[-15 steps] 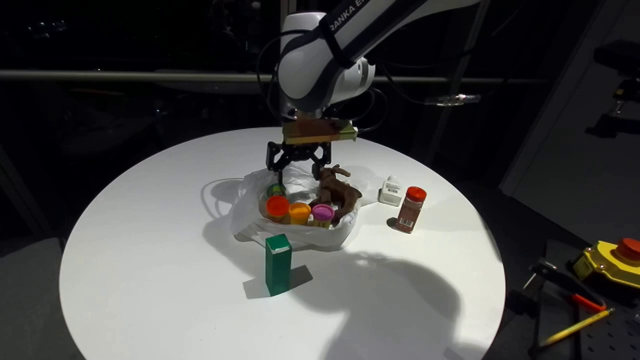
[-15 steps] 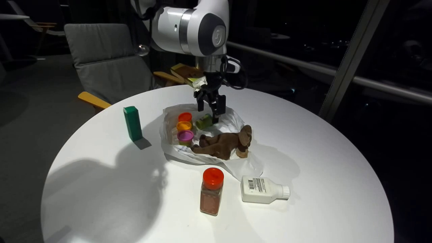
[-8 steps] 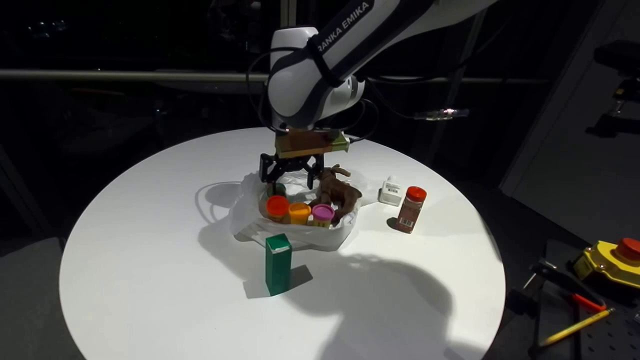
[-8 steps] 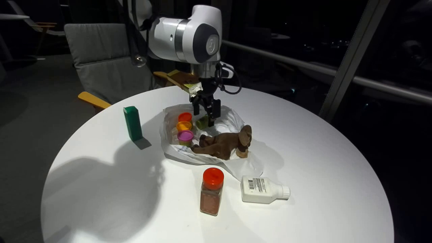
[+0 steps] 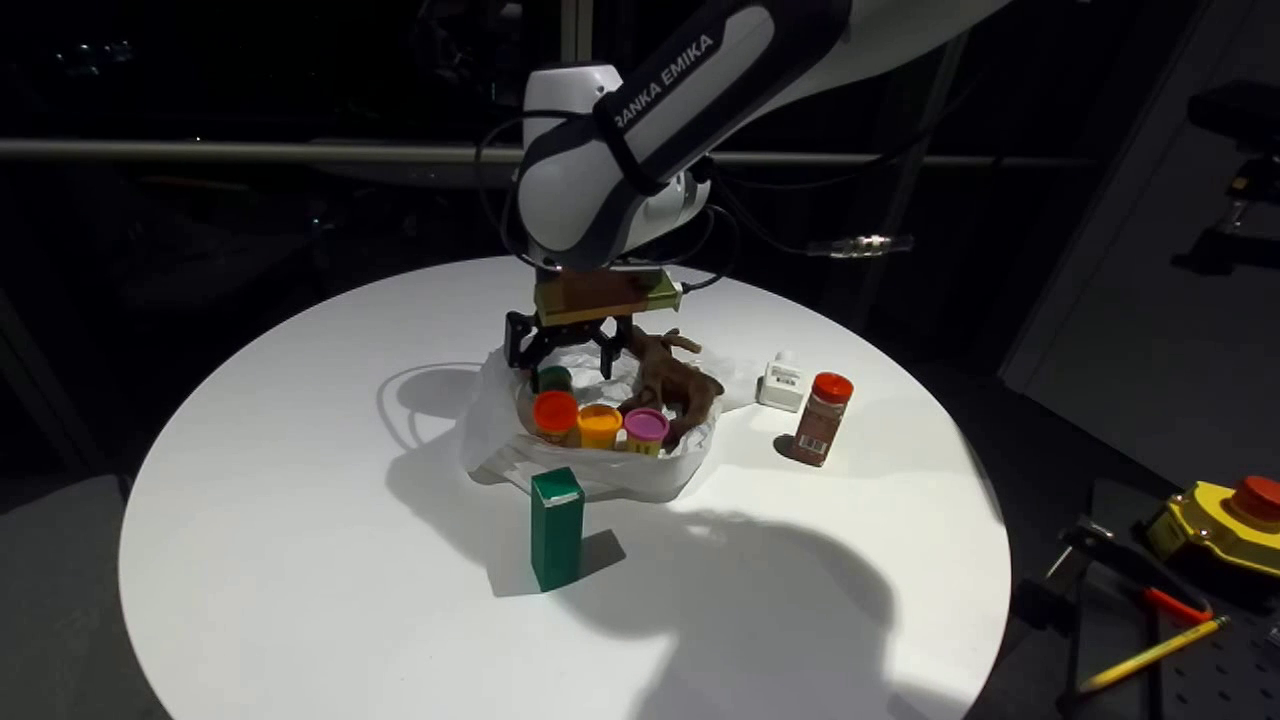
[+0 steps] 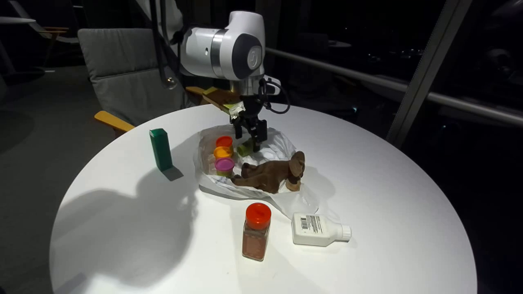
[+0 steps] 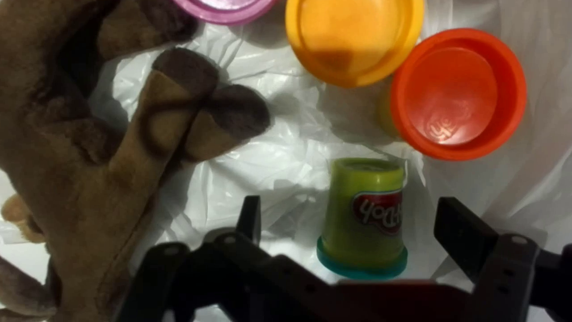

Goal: Remove the objects from the plastic bag and put them on the table.

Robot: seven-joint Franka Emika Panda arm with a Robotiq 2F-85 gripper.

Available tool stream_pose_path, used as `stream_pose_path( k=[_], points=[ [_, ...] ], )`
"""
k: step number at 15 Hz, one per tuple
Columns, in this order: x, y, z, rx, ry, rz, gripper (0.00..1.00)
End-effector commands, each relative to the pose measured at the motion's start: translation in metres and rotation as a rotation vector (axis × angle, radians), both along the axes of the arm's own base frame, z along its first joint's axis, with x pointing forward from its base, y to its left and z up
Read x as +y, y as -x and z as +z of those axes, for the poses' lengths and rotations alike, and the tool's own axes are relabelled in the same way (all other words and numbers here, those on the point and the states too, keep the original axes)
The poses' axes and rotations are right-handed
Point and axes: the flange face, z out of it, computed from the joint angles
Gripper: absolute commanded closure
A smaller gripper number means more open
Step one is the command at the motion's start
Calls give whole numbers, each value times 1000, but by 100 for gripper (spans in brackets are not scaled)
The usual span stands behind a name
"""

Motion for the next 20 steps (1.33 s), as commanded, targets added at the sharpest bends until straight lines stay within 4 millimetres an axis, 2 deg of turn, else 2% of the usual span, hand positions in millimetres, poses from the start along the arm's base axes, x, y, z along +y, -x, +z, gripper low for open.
stream_pose_path(
  k=[1, 2, 4, 10, 11, 14, 17, 20],
  points=[
    [0, -16, -5, -32, 6, -17, 0],
    [0, -18, -7, -36, 4, -18, 0],
    [1, -22, -9, -41, 0, -20, 27],
    [-1, -29, -12, -61, 10, -34, 73],
    [-2, -30, -10, -64, 14, -39, 77],
    [-12, -27, 0, -78, 34, -81, 77],
    [-27, -15, 23, -92, 55, -151, 77],
    [-33, 5, 49, -104, 34, -219, 77]
  ],
)
